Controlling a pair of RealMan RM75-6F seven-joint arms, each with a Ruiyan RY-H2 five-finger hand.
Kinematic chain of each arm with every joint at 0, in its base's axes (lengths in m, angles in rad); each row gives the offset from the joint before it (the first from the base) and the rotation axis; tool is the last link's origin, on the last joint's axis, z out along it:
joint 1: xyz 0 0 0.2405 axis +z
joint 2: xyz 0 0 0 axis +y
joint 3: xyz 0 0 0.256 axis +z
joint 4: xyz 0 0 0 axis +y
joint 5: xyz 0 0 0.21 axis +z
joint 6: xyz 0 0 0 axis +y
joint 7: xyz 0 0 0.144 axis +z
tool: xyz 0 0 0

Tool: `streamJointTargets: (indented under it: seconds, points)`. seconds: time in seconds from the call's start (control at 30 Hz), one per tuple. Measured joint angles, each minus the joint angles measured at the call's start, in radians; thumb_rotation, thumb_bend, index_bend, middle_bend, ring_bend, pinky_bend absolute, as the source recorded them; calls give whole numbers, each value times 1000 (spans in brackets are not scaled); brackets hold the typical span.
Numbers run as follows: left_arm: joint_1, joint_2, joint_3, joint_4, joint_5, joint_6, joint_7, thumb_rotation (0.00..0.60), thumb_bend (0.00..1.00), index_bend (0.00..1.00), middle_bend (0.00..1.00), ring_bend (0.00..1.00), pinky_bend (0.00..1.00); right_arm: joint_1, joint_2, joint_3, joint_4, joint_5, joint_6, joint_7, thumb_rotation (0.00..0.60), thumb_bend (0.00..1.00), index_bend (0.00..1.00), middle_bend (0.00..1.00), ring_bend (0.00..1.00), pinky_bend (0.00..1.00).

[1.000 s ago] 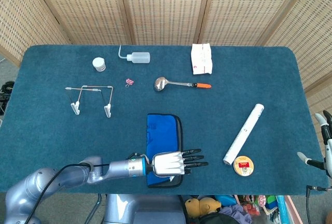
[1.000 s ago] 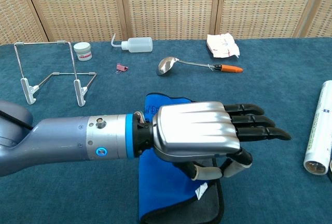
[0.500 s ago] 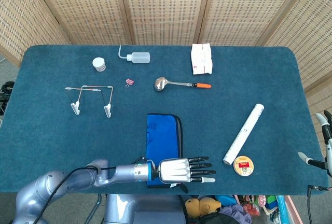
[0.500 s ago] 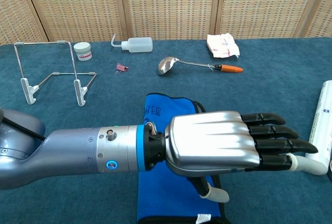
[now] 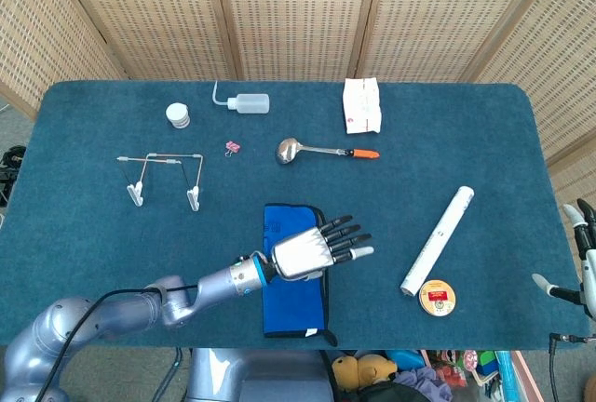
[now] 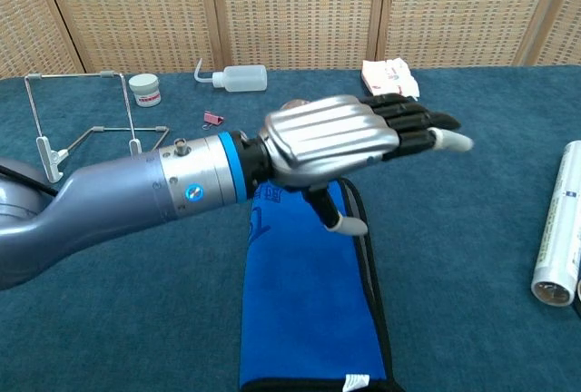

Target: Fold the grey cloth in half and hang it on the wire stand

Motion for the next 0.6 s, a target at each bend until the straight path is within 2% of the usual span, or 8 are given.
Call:
streamJointTargets:
  seconds: [0.13, 0.3, 0.47, 0.6]
  points:
    - [15, 46, -73, -65, -167, -104, 101, 600, 237, 303, 0, 0, 0, 2, -2, -1, -1, 0, -3, -7, 600, 0, 0, 0, 0, 0]
    - [27, 88, -158, -115, -433, -230, 265, 600, 237, 304, 0, 0, 0, 5, -4, 0, -2, 7, -10, -10, 600, 0, 0, 0, 0, 0]
    - [26, 121, -204, -154, -698, -313, 447, 600, 236, 308, 0, 0, 0, 7, -4, 0, -1, 9, -14, -11, 600, 0, 0, 0, 0, 0]
    - [16, 133, -217, -171, -847, -336, 561, 600, 238, 311, 0, 0, 0, 8, -4, 1, -1, 13, -16, -10, 600, 0, 0, 0, 0, 0]
